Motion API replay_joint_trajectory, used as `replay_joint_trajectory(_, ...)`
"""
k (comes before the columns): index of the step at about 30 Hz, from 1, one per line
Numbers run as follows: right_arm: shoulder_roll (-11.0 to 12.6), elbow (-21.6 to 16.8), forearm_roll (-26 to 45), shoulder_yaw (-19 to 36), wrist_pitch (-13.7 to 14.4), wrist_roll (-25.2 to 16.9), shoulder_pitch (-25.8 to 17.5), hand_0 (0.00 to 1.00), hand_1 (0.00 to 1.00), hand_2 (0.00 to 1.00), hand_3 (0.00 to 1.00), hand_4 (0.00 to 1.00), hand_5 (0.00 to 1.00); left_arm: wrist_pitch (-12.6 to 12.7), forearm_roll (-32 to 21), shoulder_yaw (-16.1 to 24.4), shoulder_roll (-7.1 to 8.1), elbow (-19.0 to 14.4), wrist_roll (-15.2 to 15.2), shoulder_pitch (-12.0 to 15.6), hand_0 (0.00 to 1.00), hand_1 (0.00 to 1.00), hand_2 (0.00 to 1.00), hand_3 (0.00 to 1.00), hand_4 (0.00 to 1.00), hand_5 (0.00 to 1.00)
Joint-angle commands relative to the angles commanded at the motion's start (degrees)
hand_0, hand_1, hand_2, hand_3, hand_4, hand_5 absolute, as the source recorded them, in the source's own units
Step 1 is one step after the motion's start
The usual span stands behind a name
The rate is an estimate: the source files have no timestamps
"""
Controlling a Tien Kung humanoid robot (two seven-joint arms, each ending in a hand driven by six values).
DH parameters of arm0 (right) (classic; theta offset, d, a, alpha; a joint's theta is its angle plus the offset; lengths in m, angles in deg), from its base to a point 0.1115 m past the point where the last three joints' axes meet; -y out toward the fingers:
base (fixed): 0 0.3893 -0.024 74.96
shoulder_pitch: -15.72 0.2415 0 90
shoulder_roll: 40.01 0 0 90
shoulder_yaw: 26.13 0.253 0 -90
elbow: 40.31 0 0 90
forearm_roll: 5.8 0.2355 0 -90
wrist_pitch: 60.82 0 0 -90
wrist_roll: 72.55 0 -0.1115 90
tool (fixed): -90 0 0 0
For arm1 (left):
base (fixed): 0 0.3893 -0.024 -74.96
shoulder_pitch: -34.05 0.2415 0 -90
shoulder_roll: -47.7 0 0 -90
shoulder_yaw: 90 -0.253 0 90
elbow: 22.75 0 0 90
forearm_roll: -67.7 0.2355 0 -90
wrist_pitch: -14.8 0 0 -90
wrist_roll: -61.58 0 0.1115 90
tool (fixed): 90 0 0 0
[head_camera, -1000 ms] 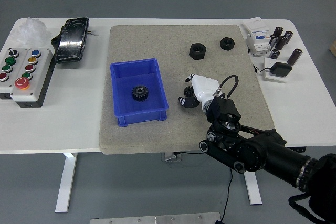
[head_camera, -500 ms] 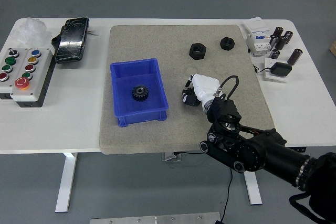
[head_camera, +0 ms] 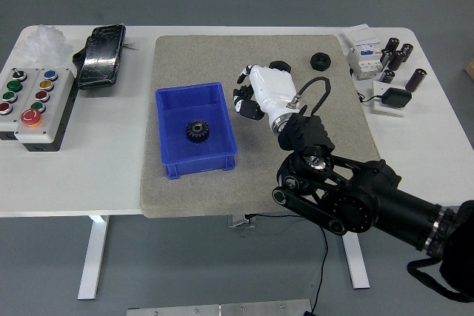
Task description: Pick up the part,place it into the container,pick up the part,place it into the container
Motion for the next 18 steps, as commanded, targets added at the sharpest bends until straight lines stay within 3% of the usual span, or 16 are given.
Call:
replay_joint_trajectory(3,-0.9,-2.9,0.7,-2.7,0.6,-0.5,0.5,0.333,0.502,0.415,0.620,0.436,0.002,0.0,-0.1,-0.1,-0.01,0.0,0.0,0.0,0.614,0.545,0.550,0.618,0.611,0.339)
replay_joint_trajectory(4,-1.3,-3.5,1.3,-3.8,0.2,-0.7,0.7,0.464,0.711,0.753,0.701,0.476,0.265,0.0,-0.1,-0.1,-0.01,0.0,0.0,0.0,0.614,0.545,0.551,0.619,0.609,0.338)
replay_joint_trajectory(9,-2.6,-2.8,2.2,-8.8,-3.0,-1.2,1.2,0.464,0.711,0.753,0.701,0.476,0.265,0.0,-0.2,-0.2,-0.01,0.0,0.0,-0.1,0.614,0.545,0.551,0.619,0.609,0.338)
replay_joint_trajectory(10,-2.7,-2.4,2.0,-9.4,-3.7,-1.0,1.1,0.474,0.774,0.819,0.751,0.580,0.305,0.0,-0.2,-0.2,-0.03,0.0,0.1,-0.1,0.613,0.546,0.551,0.619,0.610,0.341)
replay_joint_trajectory(15,-2.6,-2.6,1.4,-8.7,-4.9,-0.5,0.7,0.474,0.774,0.819,0.751,0.580,0.305,0.0,-0.2,-0.3,0.01,0.0,0.0,-0.1,0.613,0.546,0.551,0.619,0.610,0.341)
replay_joint_trajectory(16,-2.5,-3.0,1.7,-8.3,-5.1,-0.5,0.6,0.474,0.777,0.818,0.790,0.704,0.383,0.0,-0.3,-0.4,0.03,0.0,0.0,-0.1,0.614,0.545,0.551,0.618,0.612,0.342)
replay_joint_trajectory(18,-2.3,-3.5,1.9,-7.8,-5.2,-0.6,0.4,0.474,0.777,0.818,0.790,0.704,0.383,0.0,-0.3,-0.4,0.03,0.0,-0.1,0.0,0.614,0.545,0.551,0.618,0.612,0.342)
